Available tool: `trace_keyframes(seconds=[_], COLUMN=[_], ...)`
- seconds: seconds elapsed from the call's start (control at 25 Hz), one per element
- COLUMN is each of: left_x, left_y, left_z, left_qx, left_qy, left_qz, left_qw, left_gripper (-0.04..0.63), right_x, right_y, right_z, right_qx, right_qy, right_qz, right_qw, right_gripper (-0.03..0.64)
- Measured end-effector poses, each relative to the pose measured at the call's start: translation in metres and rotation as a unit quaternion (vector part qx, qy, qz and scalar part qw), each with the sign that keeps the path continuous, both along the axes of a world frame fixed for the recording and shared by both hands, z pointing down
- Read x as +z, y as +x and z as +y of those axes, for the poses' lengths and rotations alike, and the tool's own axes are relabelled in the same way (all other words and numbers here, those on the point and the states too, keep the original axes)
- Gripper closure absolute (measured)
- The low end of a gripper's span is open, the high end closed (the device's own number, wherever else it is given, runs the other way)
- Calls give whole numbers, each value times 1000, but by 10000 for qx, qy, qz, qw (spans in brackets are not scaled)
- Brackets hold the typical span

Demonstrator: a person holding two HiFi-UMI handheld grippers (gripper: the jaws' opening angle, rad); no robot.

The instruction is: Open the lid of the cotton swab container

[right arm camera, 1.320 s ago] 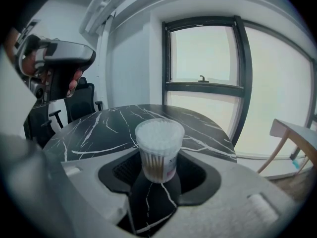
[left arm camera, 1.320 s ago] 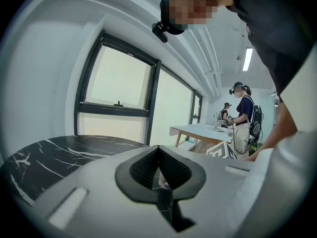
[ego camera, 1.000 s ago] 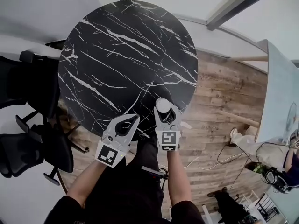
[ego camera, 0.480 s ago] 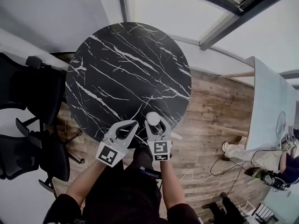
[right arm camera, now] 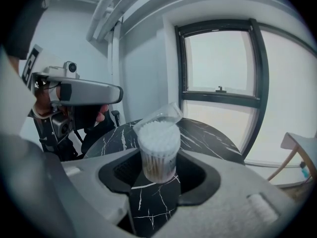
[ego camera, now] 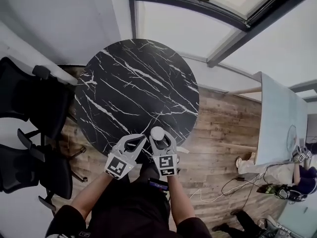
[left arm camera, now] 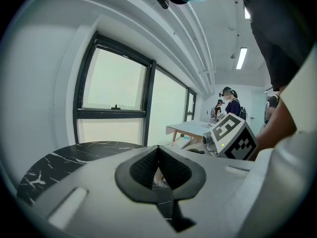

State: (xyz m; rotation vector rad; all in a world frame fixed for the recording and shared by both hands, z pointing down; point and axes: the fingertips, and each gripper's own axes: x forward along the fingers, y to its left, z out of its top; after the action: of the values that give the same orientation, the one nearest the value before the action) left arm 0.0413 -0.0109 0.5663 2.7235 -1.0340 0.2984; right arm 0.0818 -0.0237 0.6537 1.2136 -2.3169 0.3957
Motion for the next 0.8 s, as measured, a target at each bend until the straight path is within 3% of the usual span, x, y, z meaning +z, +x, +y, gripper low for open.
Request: trace_keyframes(seconds=[0.48,0.68,0.8], left_x=[-19,-24,-24], left_y=[-7,-4,-3], left_z=[-2,2,2], left_qx=[254,609,737], left_qy=[93,70,18], left_qz=[-338,-599,-744], left_qw=[9991,9963,9945], left_gripper=[591,418,379], right_x=[-25,-34,-38], right_y=[-26,-34,-40], right_z=[7,7,8], right_qx=[-206,-313,-368], right_qy=[-70,-46,-45], right_qz=[-82,-32,16], right_qw=[9997,9995,9993], right_gripper=[403,402,402])
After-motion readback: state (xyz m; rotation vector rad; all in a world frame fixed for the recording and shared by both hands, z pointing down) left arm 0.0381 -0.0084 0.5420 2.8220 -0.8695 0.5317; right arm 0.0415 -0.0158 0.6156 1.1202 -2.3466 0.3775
